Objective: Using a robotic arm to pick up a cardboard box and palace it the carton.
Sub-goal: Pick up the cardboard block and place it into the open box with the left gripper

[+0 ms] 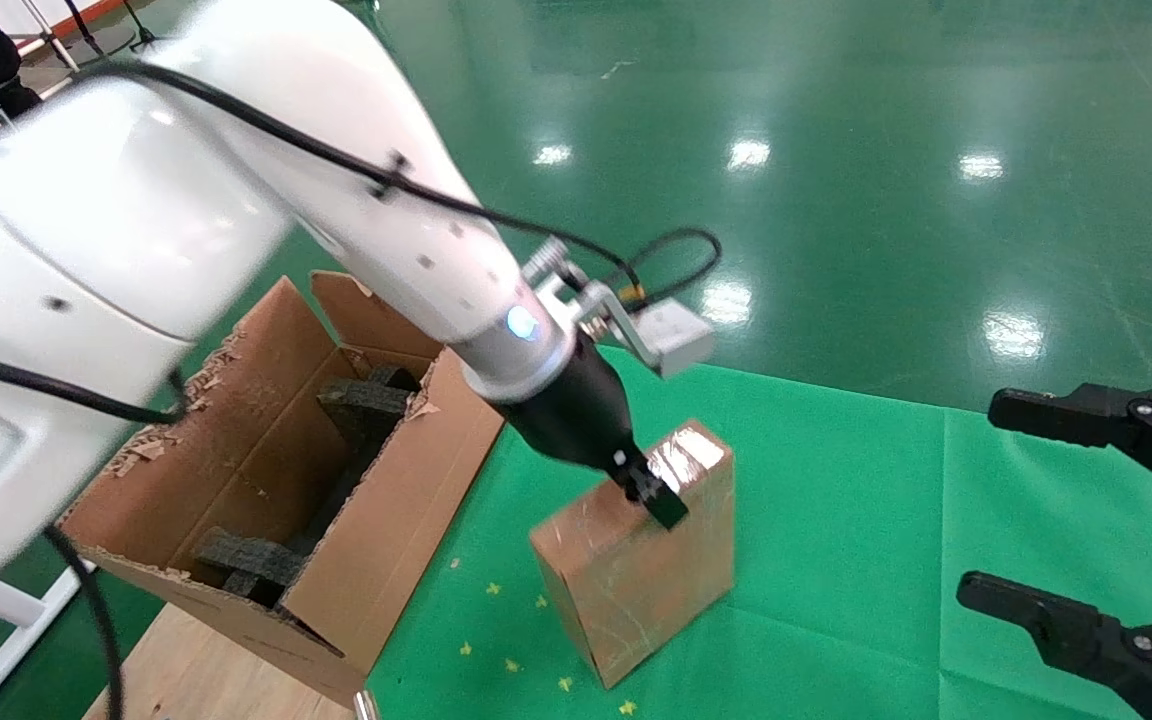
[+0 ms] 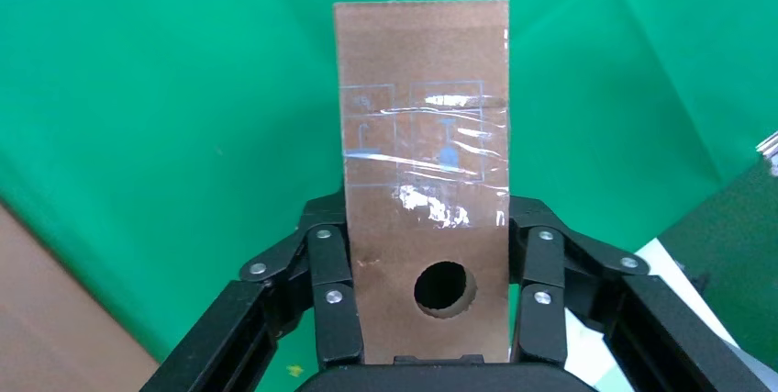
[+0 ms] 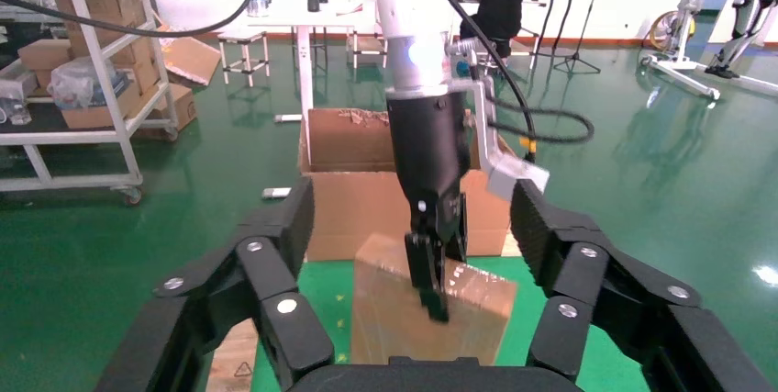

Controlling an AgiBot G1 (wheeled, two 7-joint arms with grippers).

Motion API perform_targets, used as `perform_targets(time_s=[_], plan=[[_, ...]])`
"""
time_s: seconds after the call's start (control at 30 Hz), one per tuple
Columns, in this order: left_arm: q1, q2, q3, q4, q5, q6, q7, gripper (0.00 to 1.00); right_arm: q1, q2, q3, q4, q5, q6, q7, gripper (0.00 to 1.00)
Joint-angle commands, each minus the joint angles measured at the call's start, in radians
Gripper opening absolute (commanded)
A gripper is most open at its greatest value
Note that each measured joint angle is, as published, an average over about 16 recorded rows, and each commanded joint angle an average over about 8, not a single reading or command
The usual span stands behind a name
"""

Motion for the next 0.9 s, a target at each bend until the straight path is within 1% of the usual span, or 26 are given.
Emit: perform_targets(time_s=[0.03,0.17,0.33,0.47,0.57,0.73,0.9], plan=[[-0.005,-0.016,-0.006,-0.006,-0.009,-0.005,0.013,0.0,0.0,0.0,0.0,0.0,0.0,0.0,0.0,1.0],[-0.057,-0.119,-0.046,-0.034,-0.026,-0.01,0.086,0.0,0.0,0.0,0.0,0.0,0.0,0.0,0.0,1.0],[-0.155,-0.263,-0.105,-0.053,-0.028,-0.013,0.163,0.0,0.0,0.0,0.0,0.0,0.0,0.0,0.0,1.0],[-0.231,-0.354,-0.138,-0.038,-0.001,-0.016,0.213,0.0,0.0,0.0,0.0,0.0,0.0,0.0,0.0,1.0],[-0.267,-0.407,-0.139,-0.01,0.041,-0.015,0.257,0.0,0.0,0.0,0.0,0.0,0.0,0.0,0.0,1.0],[-0.269,-0.481,-0.115,0.066,0.121,-0.026,0.344,0.0,0.0,0.0,0.0,0.0,0.0,0.0,0.0,1.0],[-0.206,-0.533,-0.093,0.187,0.149,-0.078,0.427,0.0,0.0,0.0,0.0,0.0,0.0,0.0,0.0,1.0]])
